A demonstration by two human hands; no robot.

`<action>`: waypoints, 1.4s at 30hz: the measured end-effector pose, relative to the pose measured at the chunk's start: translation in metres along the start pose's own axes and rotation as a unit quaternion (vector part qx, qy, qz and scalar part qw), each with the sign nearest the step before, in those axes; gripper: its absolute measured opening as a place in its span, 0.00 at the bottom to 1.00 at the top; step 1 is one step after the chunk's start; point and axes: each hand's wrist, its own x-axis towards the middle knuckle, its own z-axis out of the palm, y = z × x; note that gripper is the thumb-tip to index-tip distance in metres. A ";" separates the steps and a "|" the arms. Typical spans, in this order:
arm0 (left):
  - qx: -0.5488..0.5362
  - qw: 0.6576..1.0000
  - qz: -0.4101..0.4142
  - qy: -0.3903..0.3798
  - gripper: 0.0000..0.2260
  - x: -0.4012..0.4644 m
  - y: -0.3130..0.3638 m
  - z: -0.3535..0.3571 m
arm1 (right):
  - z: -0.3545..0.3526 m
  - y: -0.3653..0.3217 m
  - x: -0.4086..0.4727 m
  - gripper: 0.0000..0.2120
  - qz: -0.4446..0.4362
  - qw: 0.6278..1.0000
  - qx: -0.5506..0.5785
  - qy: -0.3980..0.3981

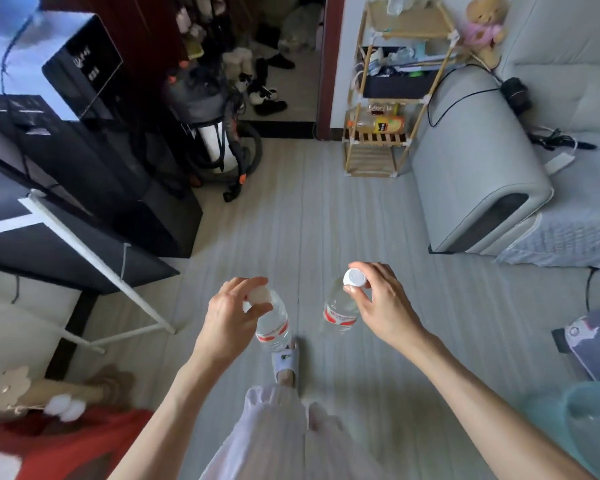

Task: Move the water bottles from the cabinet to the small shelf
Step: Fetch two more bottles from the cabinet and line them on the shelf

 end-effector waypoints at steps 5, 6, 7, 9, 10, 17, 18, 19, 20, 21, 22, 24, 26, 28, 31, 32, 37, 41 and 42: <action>-0.016 0.999 -0.001 -0.046 0.15 0.133 0.005 0.010 | -0.004 0.023 0.113 0.14 0.032 0.999 -0.003 0.009; -0.017 0.998 0.005 -0.054 0.15 0.160 0.009 0.011 | -0.007 0.026 0.136 0.14 0.036 0.999 -0.004 0.011; -0.018 0.998 0.013 -0.059 0.15 0.188 0.013 0.012 | -0.010 0.029 0.159 0.14 0.037 0.999 -0.005 0.015; -0.012 0.997 0.027 -0.070 0.16 0.242 0.027 0.014 | -0.020 0.037 0.204 0.13 0.047 0.998 -0.007 0.033; -0.010 0.996 0.032 -0.079 0.16 0.268 0.034 0.017 | -0.025 0.043 0.225 0.13 0.053 0.998 -0.007 0.045; 0.003 0.992 0.071 -0.102 0.16 0.416 0.084 0.047 | -0.066 0.092 0.353 0.15 0.064 0.995 -0.004 0.074; 0.004 0.992 0.072 -0.099 0.16 0.438 0.093 0.054 | -0.072 0.103 0.374 0.16 0.064 0.995 -0.006 0.072; 0.004 0.993 0.073 -0.094 0.16 0.460 0.101 0.062 | -0.079 0.114 0.396 0.16 0.061 0.996 -0.010 0.070; 0.005 0.993 0.073 -0.088 0.16 0.481 0.110 0.070 | -0.086 0.126 0.417 0.17 0.058 0.996 -0.013 0.066; 0.007 0.994 0.073 -0.082 0.16 0.502 0.119 0.079 | -0.094 0.139 0.439 0.17 0.051 0.997 -0.016 0.062; 0.008 0.994 0.073 -0.078 0.16 0.522 0.128 0.089 | -0.103 0.153 0.460 0.17 0.042 0.997 -0.017 0.058; 0.004 0.995 0.068 -0.074 0.16 0.564 0.150 0.108 | -0.125 0.178 0.503 0.15 0.028 0.998 -0.016 0.055; 0.001 0.995 0.060 -0.079 0.16 0.602 0.174 0.124 | -0.150 0.198 0.543 0.14 0.019 0.998 -0.014 0.055; 0.002 0.995 0.060 -0.080 0.16 0.640 0.197 0.137 | -0.173 0.215 0.584 0.15 0.005 0.998 -0.018 0.058; -0.010 0.996 0.064 -0.066 0.16 0.695 0.226 0.148 | -0.199 0.236 0.643 0.15 -0.017 0.997 -0.031 0.068; -0.015 0.996 0.067 -0.061 0.16 0.713 0.234 0.151 | -0.207 0.242 0.661 0.15 -0.021 0.997 -0.033 0.070; -0.051 0.993 0.092 -0.052 0.15 0.803 0.271 0.166 | -0.237 0.275 0.752 0.18 -0.029 0.995 -0.029 0.093; -0.086 0.987 0.117 -0.075 0.14 0.885 0.296 0.172 | -0.255 0.292 0.828 0.21 -0.041 0.991 -0.031 0.121; -0.089 0.984 0.126 -0.089 0.14 0.908 0.303 0.173 | -0.260 0.295 0.849 0.21 -0.048 0.990 -0.036 0.129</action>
